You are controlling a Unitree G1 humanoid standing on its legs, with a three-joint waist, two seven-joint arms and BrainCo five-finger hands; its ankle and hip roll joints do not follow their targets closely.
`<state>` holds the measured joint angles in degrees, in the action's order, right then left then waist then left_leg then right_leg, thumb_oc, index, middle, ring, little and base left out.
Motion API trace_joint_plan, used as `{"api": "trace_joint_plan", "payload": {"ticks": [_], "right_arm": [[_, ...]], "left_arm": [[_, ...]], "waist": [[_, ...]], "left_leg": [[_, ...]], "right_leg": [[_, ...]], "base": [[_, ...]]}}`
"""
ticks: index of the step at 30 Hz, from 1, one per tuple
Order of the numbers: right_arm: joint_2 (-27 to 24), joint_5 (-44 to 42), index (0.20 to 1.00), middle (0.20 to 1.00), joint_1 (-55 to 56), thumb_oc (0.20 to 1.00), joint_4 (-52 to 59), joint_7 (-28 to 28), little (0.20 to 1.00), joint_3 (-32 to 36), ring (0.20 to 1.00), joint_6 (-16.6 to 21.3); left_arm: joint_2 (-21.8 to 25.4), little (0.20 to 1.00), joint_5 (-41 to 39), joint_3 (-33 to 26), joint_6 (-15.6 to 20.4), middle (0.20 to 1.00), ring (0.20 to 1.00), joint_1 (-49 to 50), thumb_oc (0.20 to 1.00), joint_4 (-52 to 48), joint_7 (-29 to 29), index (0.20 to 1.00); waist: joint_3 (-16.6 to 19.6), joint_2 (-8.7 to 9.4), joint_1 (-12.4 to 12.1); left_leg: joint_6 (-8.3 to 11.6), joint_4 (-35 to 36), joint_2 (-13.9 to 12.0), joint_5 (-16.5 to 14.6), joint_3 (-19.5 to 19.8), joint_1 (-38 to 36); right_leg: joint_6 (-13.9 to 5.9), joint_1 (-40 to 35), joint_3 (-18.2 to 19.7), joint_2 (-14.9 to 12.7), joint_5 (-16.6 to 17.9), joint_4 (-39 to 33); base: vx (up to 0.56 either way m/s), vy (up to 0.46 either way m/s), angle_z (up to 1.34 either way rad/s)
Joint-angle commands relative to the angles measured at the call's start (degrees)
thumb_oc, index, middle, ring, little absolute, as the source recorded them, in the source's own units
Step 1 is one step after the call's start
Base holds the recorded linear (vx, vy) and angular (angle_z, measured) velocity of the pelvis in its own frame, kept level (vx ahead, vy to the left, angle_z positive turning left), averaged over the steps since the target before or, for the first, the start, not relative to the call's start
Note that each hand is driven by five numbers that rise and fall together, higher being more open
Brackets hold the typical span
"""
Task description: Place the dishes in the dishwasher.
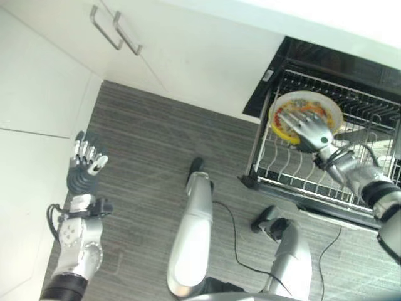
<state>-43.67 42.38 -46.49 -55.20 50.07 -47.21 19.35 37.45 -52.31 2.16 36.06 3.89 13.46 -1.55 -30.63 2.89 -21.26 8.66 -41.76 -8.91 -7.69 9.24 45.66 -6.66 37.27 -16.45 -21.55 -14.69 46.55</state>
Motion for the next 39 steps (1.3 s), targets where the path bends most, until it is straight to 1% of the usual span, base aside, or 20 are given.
{"api": "trace_joint_plan", "payload": {"ticks": [1, 2, 6, 9, 11, 13, 16, 19, 21, 22, 23, 25, 26, 27, 28, 29, 32, 35, 36, 39], "right_arm": [[1.2, -7.3, 1.0, 1.0, 1.5, 1.0, -0.6, -1.0, 1.0, 4.7, 1.0, 0.2], [1.3, -8.3, 1.0, 1.0, 2.3, 1.0, -0.4, -1.5, 1.0, 5.4, 1.0, 0.5], [2.2, -22.6, 1.0, 1.0, 6.3, 1.0, 0.9, -10.0, 1.0, 10.0, 1.0, -0.5], [4.3, -40.8, 1.0, 1.0, 10.4, 1.0, 5.4, -17.7, 1.0, 16.9, 1.0, -0.4], [7.4, -56.5, 1.0, 1.0, 15.0, 1.0, 8.6, -24.6, 1.0, 25.5, 1.0, -0.1], [8.8, -61.9, 1.0, 1.0, 16.8, 1.0, 11.1, -27.2, 1.0, 28.5, 1.0, -1.0], [14.3, -79.6, 1.0, 1.0, 22.2, 1.0, 21.2, -33.9, 1.0, 36.9, 1.0, -2.0], [18.6, -88.5, 1.0, 1.0, 26.4, 1.0, 29.7, -38.0, 1.0, 41.5, 1.0, -4.7], [21.2, -94.4, 1.0, 1.0, 29.3, 1.0, 35.1, -39.7, 1.0, 43.7, 1.0, -7.9], [22.9, -100.5, 1.0, 1.0, 31.0, 1.0, 37.5, -41.7, 1.0, 44.7, 1.0, -10.8], [23.9, -103.4, 1.0, 1.0, 32.4, 1.0, 39.2, -41.9, 1.0, 45.0, 1.0, -11.5], [26.8, -109.4, 1.0, 1.0, 36.3, 1.0, 44.0, -43.6, 1.0, 45.5, 1.0, -13.0], [27.9, -110.9, 1.0, 1.0, 39.5, 1.0, 47.4, -43.9, 1.0, 45.5, 1.0, -13.4], [28.0, -113.2, 1.0, 1.0, 41.1, 1.0, 49.2, -45.0, 1.0, 45.4, 1.0, -13.2], [28.2, -114.5, 1.0, 1.0, 43.4, 1.0, 51.8, -45.9, 1.0, 45.8, 1.0, -12.6], [28.0, -116.7, 1.0, 1.0, 44.9, 1.0, 53.8, -47.2, 1.0, 46.6, 1.0, -11.1], [28.4, -120.7, 1.0, 1.0, 48.9, 1.0, 58.3, -49.9, 1.0, 48.8, 1.0, -7.8], [27.8, -119.7, 1.0, 1.0, 51.6, 1.0, 62.6, -49.1, 1.0, 52.0, 1.0, -3.6], [27.3, -118.1, 1.0, 1.0, 52.1, 1.0, 64.1, -48.5, 1.0, 54.1, 1.0, -0.4], [26.6, -114.9, 1.0, 1.0, 52.0, 1.0, 67.5, -45.6, 1.0, 57.6, 1.0, 4.0]], "left_arm": [[0.9, 1.0, 3.3, -1.6, 2.7, 1.0, 1.0, 1.3, 1.0, -2.3, 0.4, 1.0], [0.8, 1.0, 3.6, -1.7, 2.5, 1.0, 1.0, 1.5, 1.0, -2.4, 0.4, 1.0], [0.6, 1.0, 4.6, -3.1, 1.0, 1.0, 1.0, 3.0, 1.0, -4.6, 0.9, 1.0], [-0.2, 1.0, 6.4, -5.1, -1.3, 1.0, 1.0, 4.6, 1.0, -6.9, 1.4, 1.0], [-1.4, 1.0, 7.3, -6.4, -2.4, 1.0, 1.0, 6.0, 1.0, -7.9, 1.6, 1.0], [-2.0, 1.0, 7.8, -6.9, -2.8, 1.0, 1.0, 6.6, 1.0, -8.3, 1.5, 1.0], [-3.4, 1.0, 10.2, -8.7, -7.4, 1.0, 1.0, 8.0, 1.0, -11.0, 1.6, 1.0], [-3.8, 1.0, 11.7, -9.1, -9.0, 1.0, 1.0, 8.9, 1.0, -12.7, 2.0, 1.0], [-4.0, 1.0, 11.9, -9.9, -10.1, 1.0, 1.0, 9.7, 1.0, -13.3, 2.7, 1.0], [-4.3, 1.0, 12.1, -10.3, -10.2, 1.0, 1.0, 10.0, 1.0, -13.2, 3.3, 1.0], [-4.5, 1.0, 12.2, -10.5, -10.3, 1.0, 1.0, 10.1, 1.0, -13.2, 3.7, 1.0], [-5.3, 1.0, 12.7, -11.0, -10.3, 1.0, 1.0, 10.7, 1.0, -13.6, 4.7, 1.0], [-5.5, 1.0, 12.0, -11.4, -10.4, 1.0, 1.0, 11.3, 1.0, -14.2, 5.4, 1.0], [-5.6, 1.0, 11.9, -11.5, -10.2, 1.0, 1.0, 11.6, 1.0, -14.5, 5.9, 1.0], [-5.9, 1.0, 12.0, -11.6, -10.0, 1.0, 1.0, 11.8, 1.0, -14.7, 6.5, 1.0], [-6.0, 1.0, 12.2, -11.6, -9.6, 1.0, 1.0, 12.0, 1.0, -14.9, 6.9, 1.0], [-6.3, 1.0, 12.6, -11.8, -9.5, 1.0, 1.0, 12.8, 1.0, -15.7, 8.4, 1.0], [-7.1, 1.0, 12.1, -12.3, -9.8, 1.0, 1.0, 13.5, 1.0, -16.5, 9.7, 1.0], [-7.6, 1.0, 12.3, -12.0, -9.5, 1.0, 1.0, 13.5, 1.0, -16.8, 10.5, 1.0], [-8.6, 1.0, 12.3, -11.2, -8.9, 1.0, 1.0, 12.7, 1.0, -17.0, 13.3, 1.0]], "waist": [[0.8, 0.21, -1.0], [0.8, 0.38, -1.0], [0.8, 0.81, -0.6], [0.8, 1.38, -0.2], [0.8, 1.64, 0.7], [0.8, 1.7, 1.0], [0.8, 2.31, 2.1], [0.8, 2.5, 3.2], [0.8, 2.92, 3.9], [0.8, 3.38, 4.5], [0.8, 3.71, 4.8], [0.8, 4.66, 5.8], [0.8, 5.26, 6.5], [0.8, 5.68, 7.0], [0.9, 6.23, 7.6], [0.8, 6.68, 8.3], [1.3, 7.27, 9.9], [1.4, 6.88, 12.0], [1.3, 6.61, 13.1], [1.3, 5.8, 15.2]], "left_leg": [[-7.87, -5.2, 5.0, -1.7, -1.1, 2.1], [-7.86, -5.1, 5.0, -1.6, -1.0, 1.9], [-7.97, -5.3, 5.0, -1.6, -1.0, 1.5], [-7.93, -5.2, 5.0, -1.8, -1.0, 0.6], [-7.87, -5.0, 5.0, -1.8, -1.3, -0.3], [-7.89, -5.1, 5.0, -2.0, -1.3, -0.7], [-7.85, -4.5, 4.6, -2.2, -1.6, -2.6], [-7.92, -3.2, 4.1, -1.9, -2.2, -4.7], [-7.92, -2.0, 3.5, -1.5, -2.7, -6.4], [-7.76, -0.7, 3.0, -0.9, -3.0, -7.5], [-7.63, 0.5, 2.7, -0.4, -3.2, -8.3], [-7.33, 4.6, 1.8, 1.3, -4.4, -10.8], [-7.45, 7.8, 1.2, 3.9, -5.5, -11.8], [-7.34, 9.4, 0.8, 4.5, -6.1, -12.8], [-6.84, 10.7, 0.4, 3.4, -6.7, -14.8], [-7.1, 12.6, -0.1, 5.4, -7.7, -15.4], [-6.93, 14.3, -0.9, 5.6, -9.0, -17.1], [-7.19, 14.1, -1.4, 5.3, -10.3, -17.4], [-7.34, 13.5, -1.8, 4.9, -10.9, -17.0], [-7.5, 12.0, -2.3, 4.0, -12.3, -16.4]], "right_leg": [[3.06, 0.8, -2.6, 4.4, 4.0, 2.0], [3.07, 0.5, -2.8, 4.4, 4.1, 1.8], [3.54, -0.3, -3.4, 4.7, 4.3, 1.7], [3.86, -1.4, -4.0, 4.9, 4.4, 1.4], [4.3, -2.3, -3.8, 5.2, 4.4, 1.2], [4.38, -2.7, -3.8, 5.3, 4.3, 1.1], [4.59, -4.8, -3.9, 6.0, 4.5, 0.0], [4.59, -6.9, -3.6, 6.6, 5.0, -1.7], [4.57, -8.8, -3.5, 7.3, 5.6, -3.5], [4.49, -10.1, -3.4, 7.8, 6.1, -5.1], [4.37, -11.0, -3.4, 8.1, 6.6, -6.5], [4.01, -13.6, -3.6, 9.0, 8.0, -10.7], [4.34, -14.6, -4.1, 9.5, 10.0, -14.1], [4.11, -15.3, -4.2, 9.8, 10.6, -15.6], [3.2, -17.0, -3.5, 10.3, 10.0, -17.2], [3.72, -17.6, -4.0, 10.6, 11.7, -19.4], [3.63, -18.7, -3.5, 11.4, 12.4, -21.9], [3.77, -18.2, -2.3, 11.5, 12.6, -22.2], [3.87, -17.5, -1.7, 11.5, 12.7, -21.8], [4.14, -15.7, -0.1, 11.4, 12.2, -20.4]], "base": [[0.03, -0.036, 0.0], [0.04, -0.036, 0.01], [0.04, -0.009, 0.02], [0.05, -0.02, 0.05], [0.05, 0.025, 0.05], [0.05, 0.024, -0.01], [0.08, 0.022, -0.02], [0.05, 0.046, -0.03], [0.06, 0.027, -0.09], [0.04, 0.001, -0.1], [0.03, -0.007, -0.09], [-0.03, -0.02, -0.17], [-0.09, -0.027, -0.18], [-0.03, -0.04, -0.11], [-0.05, -0.036, -0.11], [-0.06, -0.034, -0.13], [-0.08, -0.015, -0.18], [-0.1, 0.06, -0.28], [-0.13, 0.099, -0.39], [-0.1, 0.098, -0.34]]}}
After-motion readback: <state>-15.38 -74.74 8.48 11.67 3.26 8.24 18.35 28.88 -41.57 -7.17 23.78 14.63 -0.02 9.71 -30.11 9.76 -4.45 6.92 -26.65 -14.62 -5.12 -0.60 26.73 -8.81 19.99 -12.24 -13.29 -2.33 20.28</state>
